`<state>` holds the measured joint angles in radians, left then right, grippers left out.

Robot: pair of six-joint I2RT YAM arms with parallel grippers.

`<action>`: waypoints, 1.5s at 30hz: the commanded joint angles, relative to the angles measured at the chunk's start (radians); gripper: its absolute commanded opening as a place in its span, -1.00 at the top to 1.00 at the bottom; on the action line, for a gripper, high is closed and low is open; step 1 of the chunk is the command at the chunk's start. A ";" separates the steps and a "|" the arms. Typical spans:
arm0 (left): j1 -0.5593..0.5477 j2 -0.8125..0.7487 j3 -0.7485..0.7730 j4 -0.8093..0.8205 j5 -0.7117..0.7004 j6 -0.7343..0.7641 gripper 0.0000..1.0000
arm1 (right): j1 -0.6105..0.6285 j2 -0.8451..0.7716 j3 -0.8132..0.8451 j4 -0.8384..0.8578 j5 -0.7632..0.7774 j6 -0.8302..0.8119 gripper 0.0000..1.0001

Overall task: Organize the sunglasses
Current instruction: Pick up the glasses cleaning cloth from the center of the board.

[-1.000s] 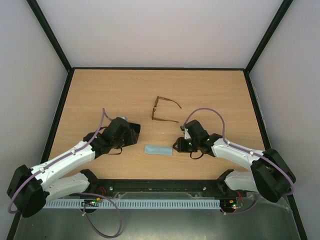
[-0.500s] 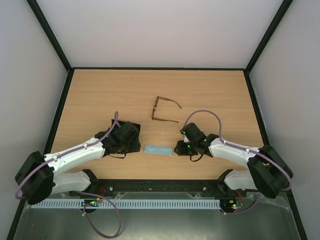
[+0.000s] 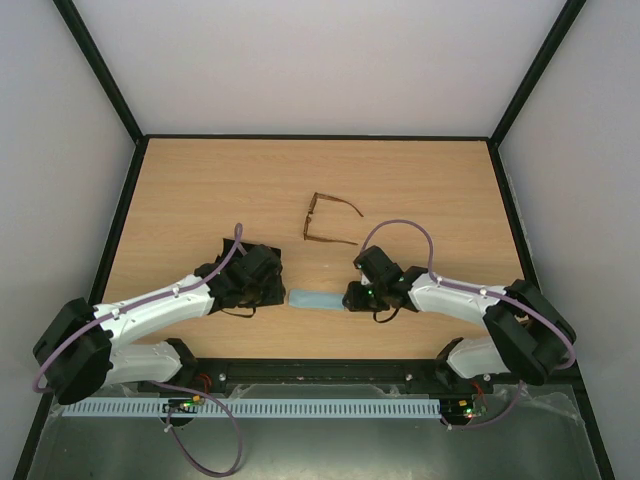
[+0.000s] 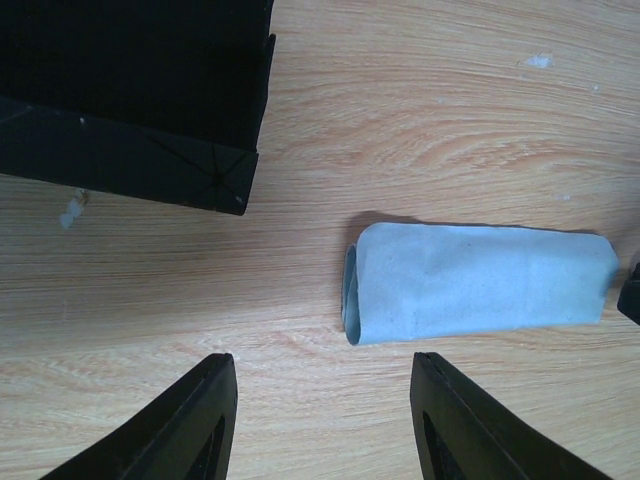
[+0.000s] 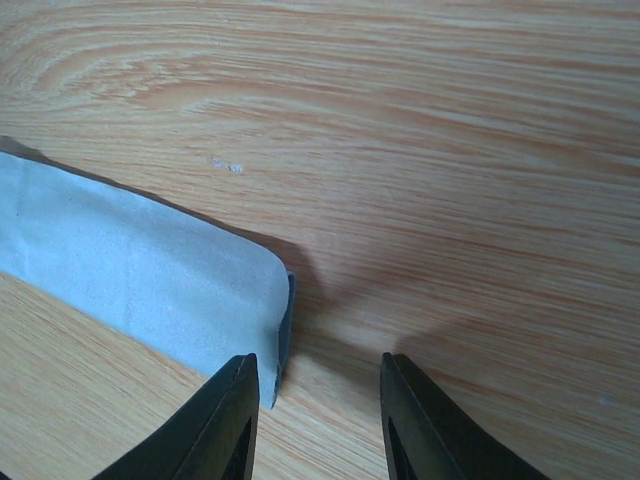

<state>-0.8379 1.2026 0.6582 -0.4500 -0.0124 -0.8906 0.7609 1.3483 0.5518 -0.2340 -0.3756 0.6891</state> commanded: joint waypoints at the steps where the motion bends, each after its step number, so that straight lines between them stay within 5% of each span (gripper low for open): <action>1: -0.006 -0.001 -0.007 0.018 -0.007 -0.007 0.00 | 0.009 0.022 0.029 0.014 0.033 0.011 0.30; 45: -0.003 -0.056 -0.040 0.016 -0.019 0.004 0.00 | 0.060 0.094 0.078 -0.049 0.125 0.018 0.38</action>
<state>-0.8379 1.1736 0.6334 -0.4152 -0.0128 -0.8902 0.8143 1.4273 0.6155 -0.2264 -0.3046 0.7036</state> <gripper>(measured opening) 0.500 0.313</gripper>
